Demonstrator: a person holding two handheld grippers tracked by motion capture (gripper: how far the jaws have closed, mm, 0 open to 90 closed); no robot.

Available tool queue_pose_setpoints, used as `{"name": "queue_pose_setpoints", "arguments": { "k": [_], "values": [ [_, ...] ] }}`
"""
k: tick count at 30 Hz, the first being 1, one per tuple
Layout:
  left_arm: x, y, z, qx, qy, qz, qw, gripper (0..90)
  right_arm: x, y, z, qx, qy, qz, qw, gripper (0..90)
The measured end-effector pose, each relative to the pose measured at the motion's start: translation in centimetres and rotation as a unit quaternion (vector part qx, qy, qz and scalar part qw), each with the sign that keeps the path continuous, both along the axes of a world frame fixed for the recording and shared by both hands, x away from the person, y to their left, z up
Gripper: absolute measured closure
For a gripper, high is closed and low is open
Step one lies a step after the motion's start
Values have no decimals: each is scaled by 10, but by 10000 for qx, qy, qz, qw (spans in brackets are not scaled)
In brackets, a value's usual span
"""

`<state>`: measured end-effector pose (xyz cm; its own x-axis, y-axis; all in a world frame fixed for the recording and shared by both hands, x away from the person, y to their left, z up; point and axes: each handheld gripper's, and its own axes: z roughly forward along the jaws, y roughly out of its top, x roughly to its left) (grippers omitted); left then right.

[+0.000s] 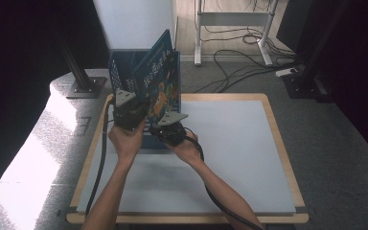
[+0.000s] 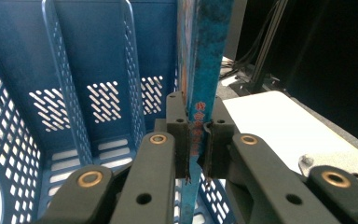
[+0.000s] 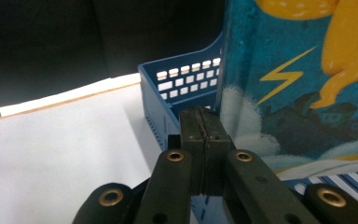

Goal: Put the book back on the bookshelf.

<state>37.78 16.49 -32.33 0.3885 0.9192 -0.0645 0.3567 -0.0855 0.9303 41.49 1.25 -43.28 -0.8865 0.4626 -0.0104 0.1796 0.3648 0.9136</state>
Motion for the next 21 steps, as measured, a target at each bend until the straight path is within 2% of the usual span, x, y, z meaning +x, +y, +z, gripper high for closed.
{"name": "queue_pose_setpoints", "arguments": {
  "k": [10, 14, 16, 18, 21],
  "values": [
    [8, -8, -6, -48, -30, 94, 9999, 835, 8, -8, -4, 7, 51, -145, 9999, 893],
    [11, -13, -11, 34, -28, 104, 9999, 835, 11, -9, -9, -13, 109, -169, 9998, 893],
    [10, -16, -13, 94, -87, 116, 9999, 835, 13, -11, -12, 79, 199, -193, 9996, 892],
    [9, -16, -14, 104, -93, 120, 9998, 835, 14, -11, -13, 141, 281, -186, 9993, 892],
    [7, -16, -16, 99, -91, 98, 9999, 835, 13, -11, -14, 108, 282, -186, 9994, 890]
  ]
}}
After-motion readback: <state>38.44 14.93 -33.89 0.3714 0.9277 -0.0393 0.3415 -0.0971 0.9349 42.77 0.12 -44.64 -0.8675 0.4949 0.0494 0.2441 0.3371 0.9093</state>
